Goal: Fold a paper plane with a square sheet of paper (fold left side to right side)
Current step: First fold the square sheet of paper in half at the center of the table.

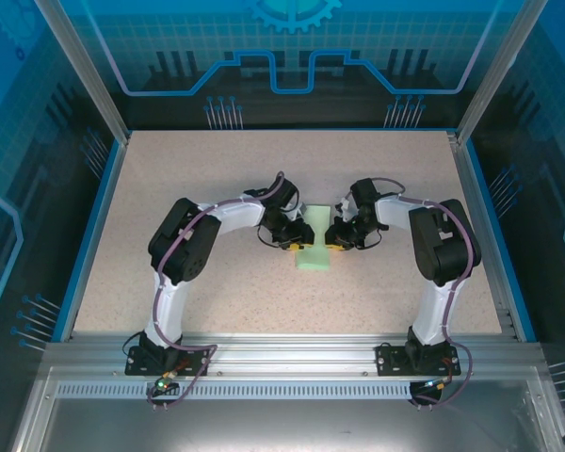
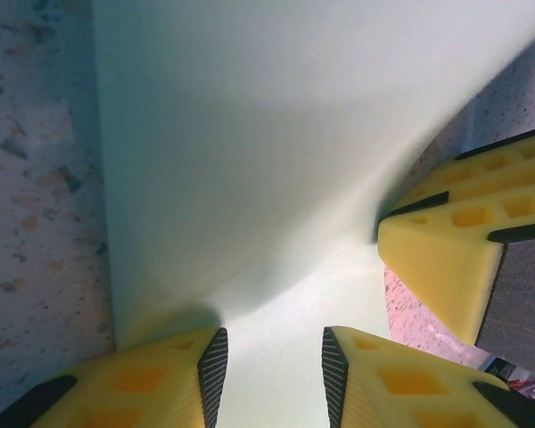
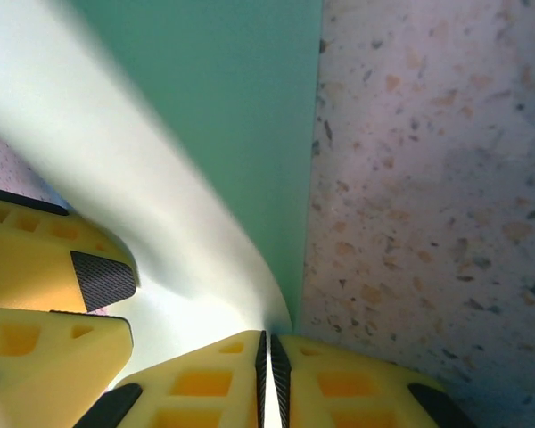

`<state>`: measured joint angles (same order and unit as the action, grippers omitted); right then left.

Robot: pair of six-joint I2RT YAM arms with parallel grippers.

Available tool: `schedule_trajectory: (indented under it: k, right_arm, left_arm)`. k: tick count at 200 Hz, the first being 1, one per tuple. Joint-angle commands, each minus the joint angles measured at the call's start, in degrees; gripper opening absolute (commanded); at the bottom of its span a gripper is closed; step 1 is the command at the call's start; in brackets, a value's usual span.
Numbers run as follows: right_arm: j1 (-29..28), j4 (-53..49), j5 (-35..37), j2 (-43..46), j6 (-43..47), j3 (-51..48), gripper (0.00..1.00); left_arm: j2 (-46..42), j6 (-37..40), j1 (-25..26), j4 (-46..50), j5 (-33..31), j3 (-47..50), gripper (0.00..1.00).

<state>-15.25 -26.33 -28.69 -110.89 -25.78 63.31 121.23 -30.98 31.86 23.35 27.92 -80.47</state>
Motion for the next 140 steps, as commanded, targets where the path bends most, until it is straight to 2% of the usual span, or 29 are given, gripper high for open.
schedule_trajectory:
  k: [1, 85, 140]
  right_arm:
    - [-0.9, -4.7, 7.5, -3.9, 0.9, -1.3, 0.15]
    - [-1.1, -4.5, 7.3, -4.2, 0.9, -1.2, 0.15]
    - [-1.4, -4.5, 6.9, -4.1, 0.8, -0.9, 0.15]
  left_arm:
    - [0.0, 1.0, -0.9, 1.7, -1.5, 3.7, 0.39]
    - [-7.2, 1.0, -3.4, -1.0, 1.1, 11.3, 0.48]
    - [-10.8, 0.1, -4.2, -4.7, 5.8, 9.6, 0.44]
